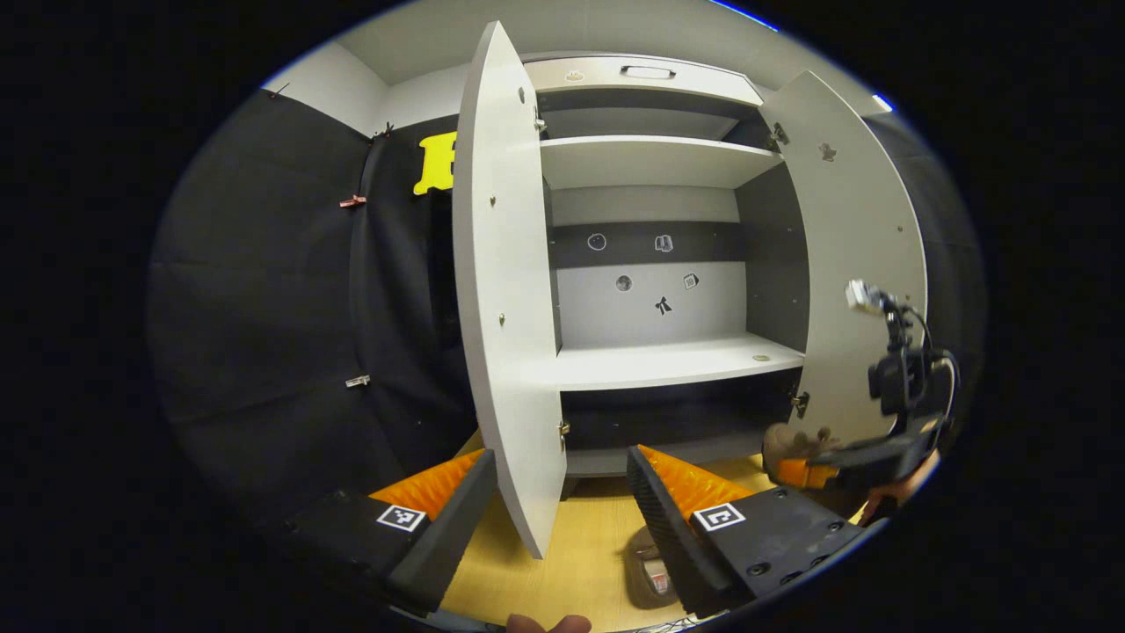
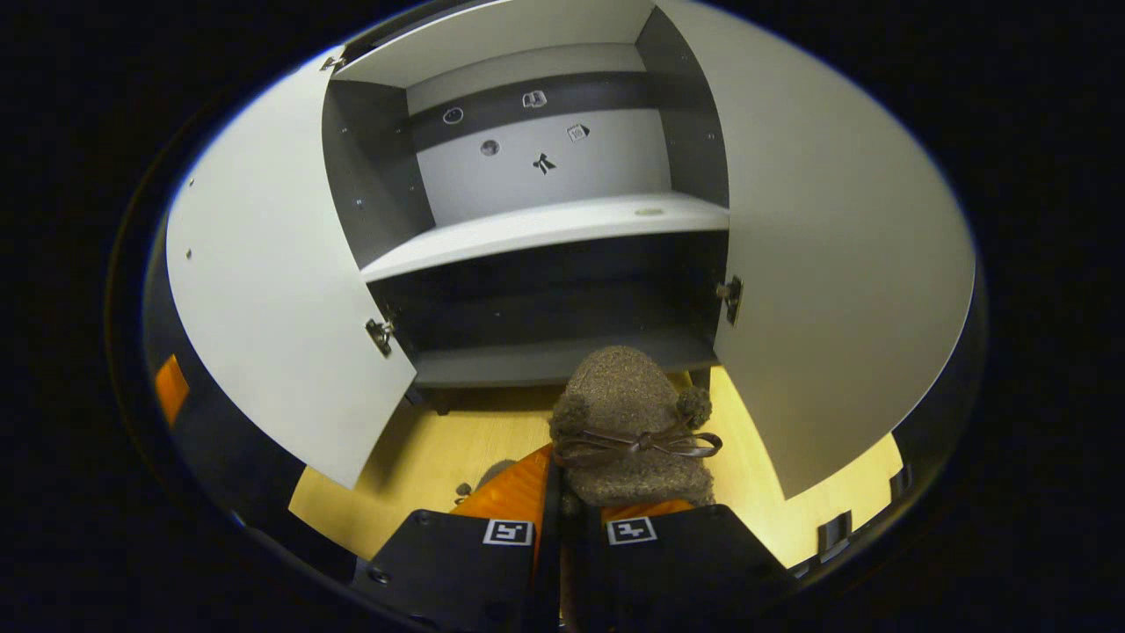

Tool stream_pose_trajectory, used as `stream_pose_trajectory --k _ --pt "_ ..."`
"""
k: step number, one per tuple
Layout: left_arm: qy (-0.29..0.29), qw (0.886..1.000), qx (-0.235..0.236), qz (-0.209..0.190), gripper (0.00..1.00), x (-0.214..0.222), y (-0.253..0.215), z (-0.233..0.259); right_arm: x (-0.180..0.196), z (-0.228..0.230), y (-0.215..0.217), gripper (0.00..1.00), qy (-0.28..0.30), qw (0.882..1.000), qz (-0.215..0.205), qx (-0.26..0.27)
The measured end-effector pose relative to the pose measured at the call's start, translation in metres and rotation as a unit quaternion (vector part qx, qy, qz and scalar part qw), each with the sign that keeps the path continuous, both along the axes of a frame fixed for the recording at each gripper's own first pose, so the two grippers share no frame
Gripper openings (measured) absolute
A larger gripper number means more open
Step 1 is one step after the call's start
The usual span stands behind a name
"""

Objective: Grab one shoe with the right hand and put it into the shoe cabinet, grab the other shoe with the left hand and put it into the shoe cabinet; then close the right door with the right hand and the left door with the left hand.

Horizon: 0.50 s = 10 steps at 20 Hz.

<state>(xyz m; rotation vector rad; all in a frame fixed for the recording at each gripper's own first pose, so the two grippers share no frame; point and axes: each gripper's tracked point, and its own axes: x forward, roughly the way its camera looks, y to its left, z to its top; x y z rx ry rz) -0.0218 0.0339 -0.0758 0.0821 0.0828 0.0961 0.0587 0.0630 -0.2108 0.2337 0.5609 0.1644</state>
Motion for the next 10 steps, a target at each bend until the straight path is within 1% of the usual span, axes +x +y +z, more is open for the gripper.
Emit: stream_pose_trajectory --k 3,7,8,10 --pt "-0.005 1.0 -0.012 -0.009 0.95 0.001 -0.01 0.007 0.014 0.064 -0.013 0.16 -0.011 1.0 -0.006 -0.001" --pt "-0.011 1.0 -0.016 -0.018 0.95 0.003 -0.023 0.015 0.055 0.148 -0.022 0.16 -0.063 0.998 0.001 -0.006" --pt "-0.013 1.0 -0.016 -0.02 0.95 0.004 -0.025 0.017 0.07 0.163 -0.022 0.16 -0.069 0.998 -0.001 -0.002" --pt "-0.016 0.999 -0.017 -0.024 0.95 0.005 -0.03 0.021 0.094 0.176 -0.019 0.16 -0.067 0.998 0.005 0.005"
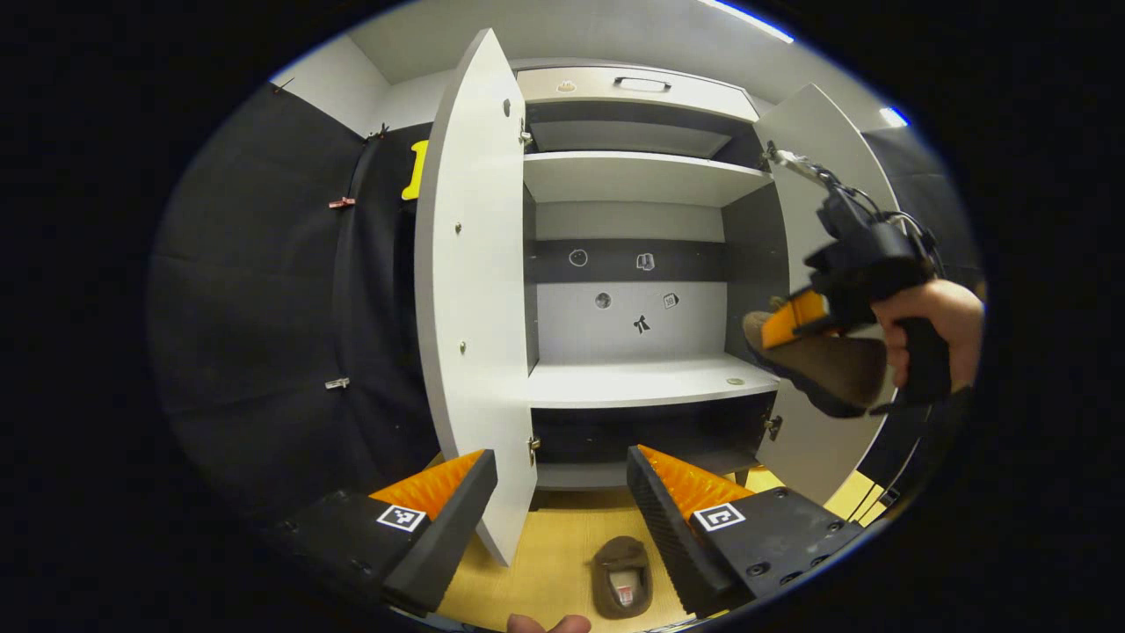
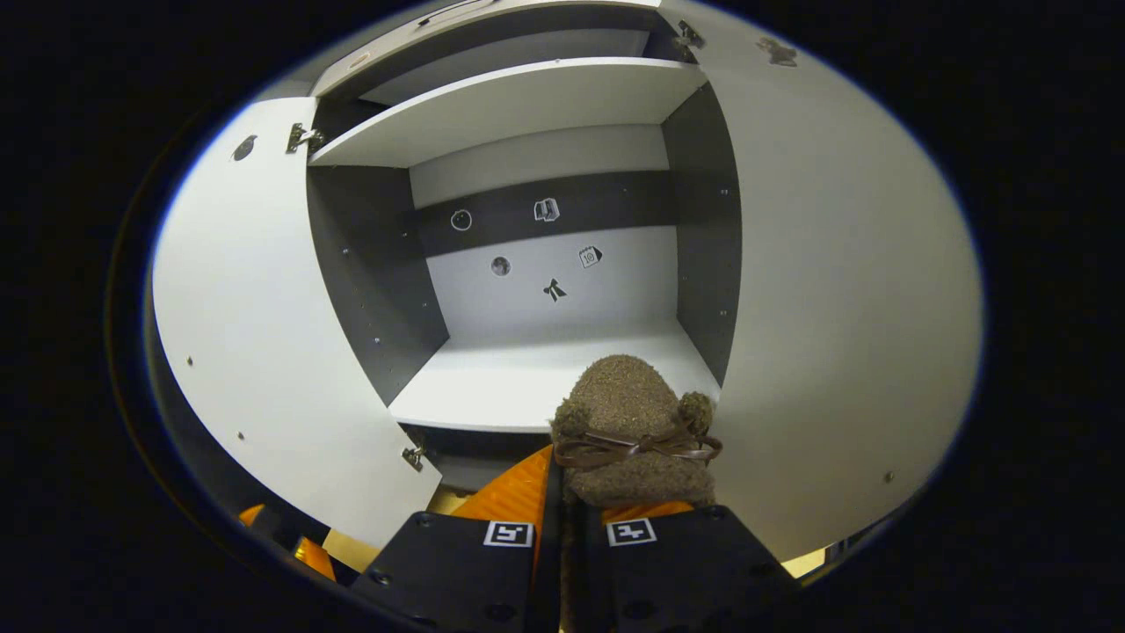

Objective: Grab one shoe with the right hand and put it into the shoe cabinet, grab the other shoe with the left hand and put it into the shoe cabinet; then close the right door with the right hand and the left door with the left hand.

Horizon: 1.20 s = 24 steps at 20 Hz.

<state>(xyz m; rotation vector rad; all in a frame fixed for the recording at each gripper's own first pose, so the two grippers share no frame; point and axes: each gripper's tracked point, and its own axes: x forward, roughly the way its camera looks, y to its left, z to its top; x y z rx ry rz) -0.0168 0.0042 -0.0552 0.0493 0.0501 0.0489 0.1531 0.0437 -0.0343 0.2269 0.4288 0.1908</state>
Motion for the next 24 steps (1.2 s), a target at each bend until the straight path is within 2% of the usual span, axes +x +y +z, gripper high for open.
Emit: stream_pose_trajectory --k 4,15,18,24 --pt "-0.007 1.0 -0.001 -0.001 0.95 0.001 -0.005 0.005 0.064 0.008 0.005 0.16 -0.005 1.0 -0.003 -0.008" --pt "-0.005 0.999 -0.022 0.028 0.95 0.018 -0.003 -0.002 0.226 -0.036 0.026 0.16 -0.026 0.999 -0.027 -0.008" --pt "-0.009 0.999 -0.015 0.05 0.95 0.021 0.001 -0.003 0.254 -0.06 0.028 0.16 -0.009 0.999 -0.035 0.003" --pt "0.003 0.998 -0.012 0.064 0.95 0.024 0.0 -0.012 0.275 -0.091 0.027 0.16 0.015 0.999 -0.048 -0.008"
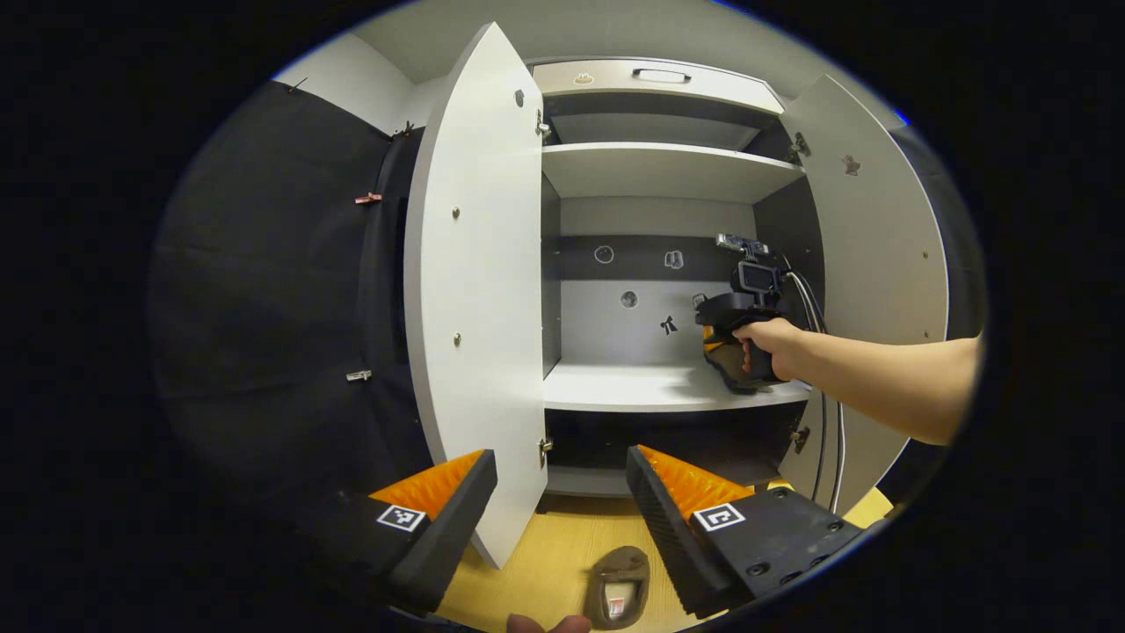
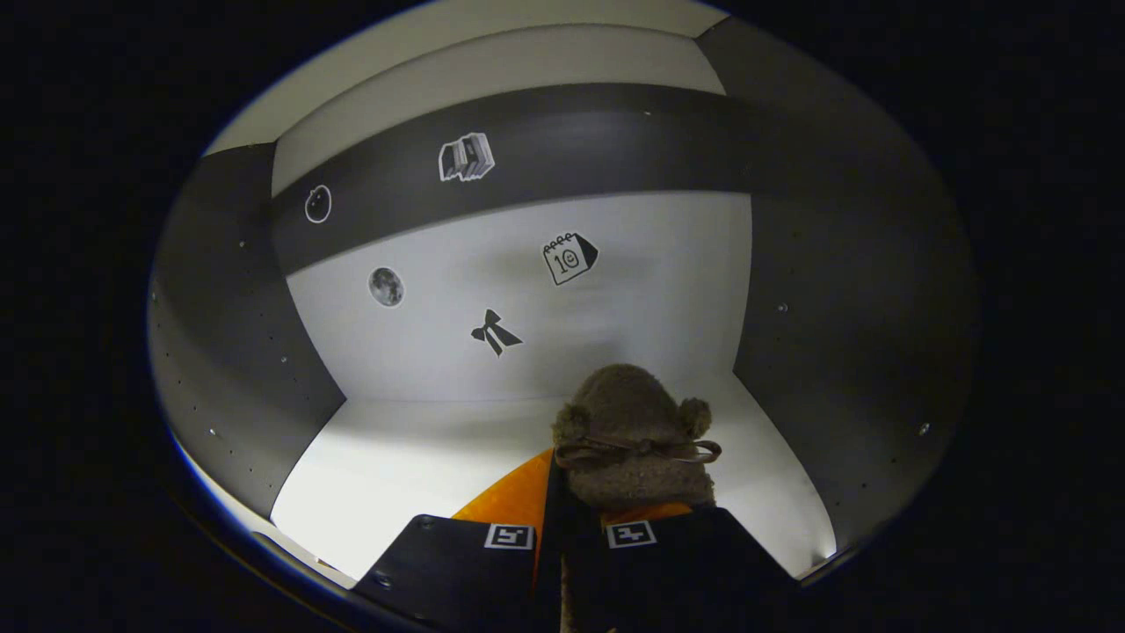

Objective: Grab one shoe with the right hand and put it into the shoe cabinet, grab the other shoe with the left hand and put it into the shoe cabinet; then close the right door with the right hand and the left door with the left hand.

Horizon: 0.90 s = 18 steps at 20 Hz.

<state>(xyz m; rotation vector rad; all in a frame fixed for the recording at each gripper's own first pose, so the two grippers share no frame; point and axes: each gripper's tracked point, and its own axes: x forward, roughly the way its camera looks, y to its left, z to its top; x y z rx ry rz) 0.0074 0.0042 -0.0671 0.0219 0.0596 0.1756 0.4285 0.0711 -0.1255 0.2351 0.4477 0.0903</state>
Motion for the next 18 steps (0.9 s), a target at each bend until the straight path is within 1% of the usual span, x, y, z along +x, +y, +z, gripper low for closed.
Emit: stream_pose_trajectory --k 4,6,7,8,9,10,13,14,16,18 --pt "0.005 1.0 -0.004 0.003 0.95 0.001 0.0 -0.003 0.0 -0.009 0.007 0.16 0.008 1.0 0.007 -0.018" --pt "0.007 1.0 -0.005 0.0 0.95 0.001 -0.001 -0.004 -0.003 -0.012 0.01 0.16 0.018 1.0 0.006 -0.016" --pt "0.007 1.0 -0.005 -0.001 0.95 0.0 -0.002 -0.004 -0.005 -0.013 0.012 0.18 0.025 1.0 0.009 -0.01" --pt "0.007 1.0 -0.005 -0.003 0.95 0.0 -0.003 -0.003 -0.009 -0.011 0.013 0.18 0.029 1.0 0.011 -0.005" --pt "0.008 1.0 -0.005 -0.004 0.95 0.0 -0.004 -0.004 -0.013 -0.008 0.015 0.22 0.029 0.999 0.013 -0.002" --pt "0.008 1.0 -0.006 -0.007 0.95 -0.001 -0.005 -0.004 -0.019 -0.004 0.015 0.28 0.027 0.999 0.016 -0.003" --pt "0.006 1.0 -0.011 -0.016 0.95 -0.005 -0.009 -0.002 -0.042 0.008 0.021 0.66 0.02 0.999 0.038 -0.004" --pt "0.004 1.0 -0.012 -0.019 0.95 -0.006 -0.01 0.001 -0.053 0.012 0.02 0.72 0.017 0.999 0.042 -0.007" --pt "0.0 1.0 -0.015 -0.025 0.95 -0.008 -0.011 0.003 -0.074 0.028 0.019 0.98 -0.007 0.999 0.046 -0.008" --pt "0.002 0.999 -0.018 -0.032 0.95 -0.009 -0.011 0.001 -0.1 0.049 0.015 0.99 -0.045 0.998 0.051 -0.017"
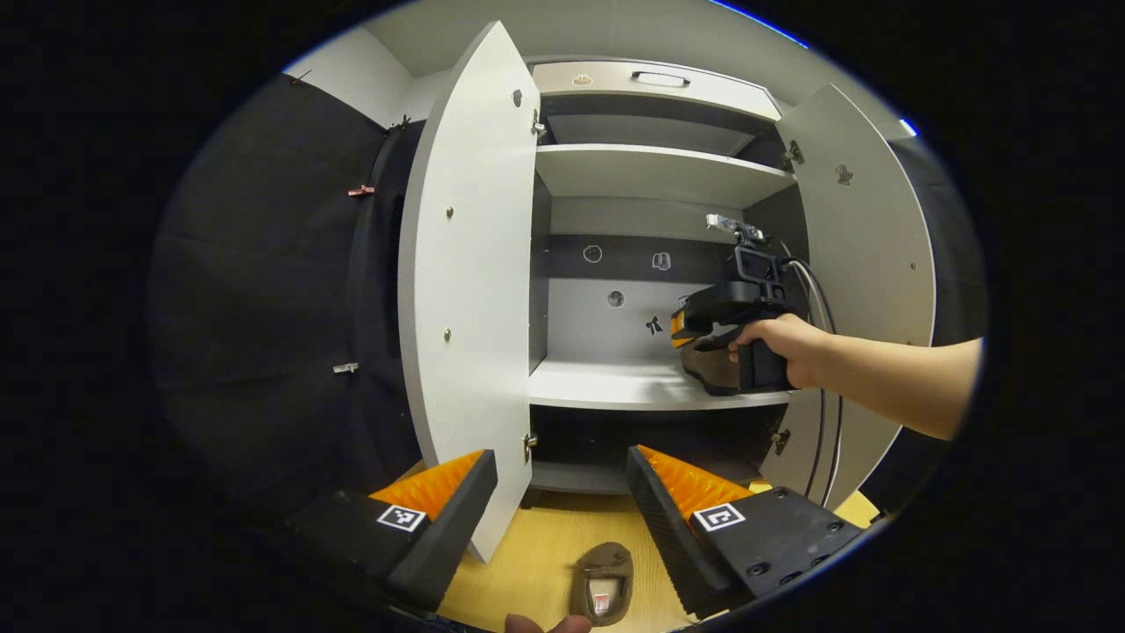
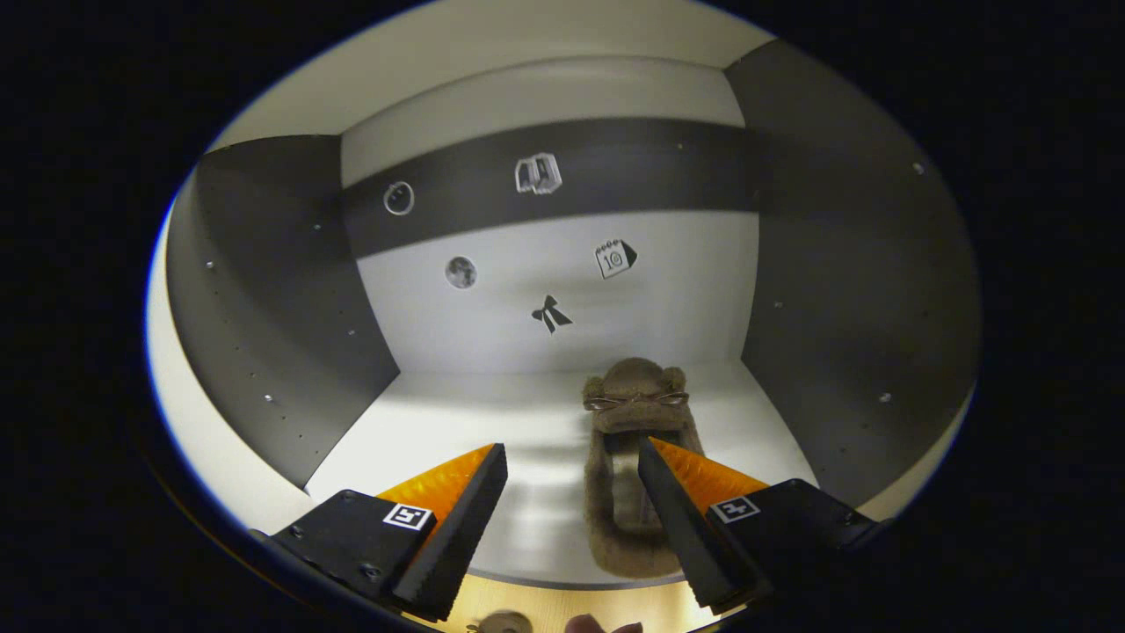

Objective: Grab one shoe with the right hand and put it into the shoe cabinet, grab the other shoe with the left hand and put it into the shoe cabinet; then close the right door with the right hand and the left door with the left hand.

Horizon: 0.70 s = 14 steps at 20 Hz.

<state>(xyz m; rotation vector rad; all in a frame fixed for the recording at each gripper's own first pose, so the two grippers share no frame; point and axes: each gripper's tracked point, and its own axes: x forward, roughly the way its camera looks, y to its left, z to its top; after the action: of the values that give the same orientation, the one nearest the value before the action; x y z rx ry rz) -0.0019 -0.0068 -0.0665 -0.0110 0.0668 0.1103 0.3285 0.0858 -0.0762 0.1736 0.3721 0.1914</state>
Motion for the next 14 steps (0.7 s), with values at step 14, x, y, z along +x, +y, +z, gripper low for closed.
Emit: stream_pose_trajectory --k 14 --pt "0.183 0.979 0.006 -0.094 0.95 0.01 -0.015 -0.18 -0.212 0.129 -0.058 0.98 -0.184 0.982 -0.031 -0.01"
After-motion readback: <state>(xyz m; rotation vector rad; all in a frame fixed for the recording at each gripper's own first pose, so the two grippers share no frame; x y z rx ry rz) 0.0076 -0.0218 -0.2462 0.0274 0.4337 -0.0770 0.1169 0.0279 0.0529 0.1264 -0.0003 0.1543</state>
